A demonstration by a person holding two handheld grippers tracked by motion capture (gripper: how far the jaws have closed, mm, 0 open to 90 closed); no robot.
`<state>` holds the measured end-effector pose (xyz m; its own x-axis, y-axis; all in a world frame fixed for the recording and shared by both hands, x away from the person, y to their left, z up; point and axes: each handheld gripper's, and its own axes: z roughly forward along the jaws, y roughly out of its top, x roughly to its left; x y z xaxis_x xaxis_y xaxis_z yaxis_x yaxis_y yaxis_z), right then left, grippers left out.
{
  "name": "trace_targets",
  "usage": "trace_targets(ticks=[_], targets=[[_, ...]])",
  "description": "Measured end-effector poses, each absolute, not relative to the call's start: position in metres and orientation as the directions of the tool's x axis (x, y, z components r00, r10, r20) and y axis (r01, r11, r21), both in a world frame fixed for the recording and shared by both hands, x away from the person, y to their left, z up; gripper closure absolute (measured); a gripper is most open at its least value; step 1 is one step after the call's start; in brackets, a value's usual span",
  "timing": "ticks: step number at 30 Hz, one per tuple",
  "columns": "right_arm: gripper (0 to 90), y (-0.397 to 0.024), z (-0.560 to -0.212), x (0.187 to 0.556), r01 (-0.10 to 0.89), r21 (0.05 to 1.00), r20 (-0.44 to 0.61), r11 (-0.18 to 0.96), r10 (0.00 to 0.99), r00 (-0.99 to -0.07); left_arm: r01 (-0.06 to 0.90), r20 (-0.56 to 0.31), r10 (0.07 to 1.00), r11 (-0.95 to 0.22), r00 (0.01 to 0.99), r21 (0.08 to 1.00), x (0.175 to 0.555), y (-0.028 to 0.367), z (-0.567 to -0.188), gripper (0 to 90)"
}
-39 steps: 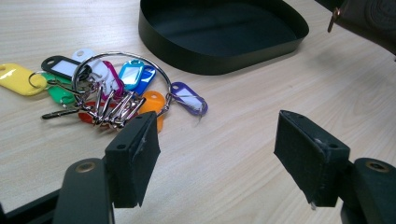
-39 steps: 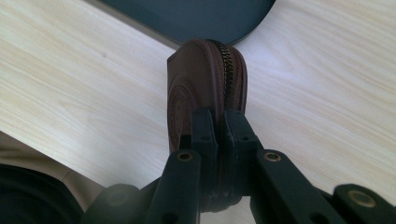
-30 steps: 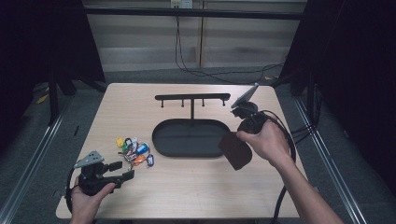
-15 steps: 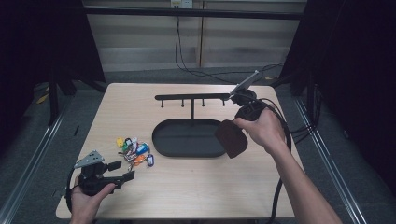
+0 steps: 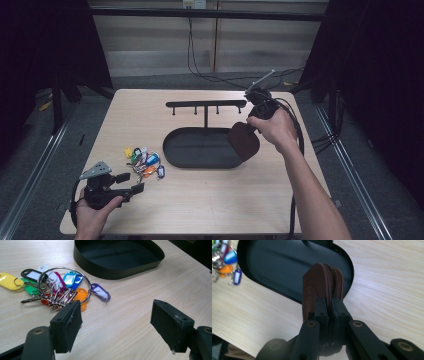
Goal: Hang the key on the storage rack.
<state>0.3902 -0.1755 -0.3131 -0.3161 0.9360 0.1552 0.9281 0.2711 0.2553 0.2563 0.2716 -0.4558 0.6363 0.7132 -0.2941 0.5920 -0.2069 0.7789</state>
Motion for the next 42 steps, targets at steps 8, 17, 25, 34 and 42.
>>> trace_targets(ticks=[8, 17, 25, 34, 42], targets=[[85.0, -0.183, -0.321, 0.400, 0.935, 0.287, 0.231, 0.206, 0.933, -0.277, 0.596, -0.300, 0.713, -0.204, 0.634, 0.776, 0.257, 0.272, -0.456, 25.1], [85.3, -0.193, -0.340, 0.403, 0.942, 0.313, 0.359, 0.126, 0.902, -0.240, 0.603, -0.297, 0.719, -0.209, 0.628, 0.770, 0.257, 0.272, -0.457, 26.1], [85.5, -0.198, -0.368, 0.408, 0.945, 0.325, 0.447, 0.027, 0.877, -0.179, 0.602, -0.298, 0.716, -0.211, 0.632, 0.770, 0.257, 0.272, -0.457, 26.1], [85.5, -0.195, -0.403, 0.416, 0.950, 0.308, 0.490, -0.047, 0.864, -0.116, 0.602, -0.297, 0.716, -0.212, 0.632, 0.770, 0.257, 0.272, -0.457, 26.1], [85.4, -0.195, -0.426, 0.419, 0.944, 0.315, 0.521, -0.102, 0.850, -0.082, 0.601, -0.298, 0.715, -0.211, 0.632, 0.771, 0.257, 0.272, -0.457, 26.1]])
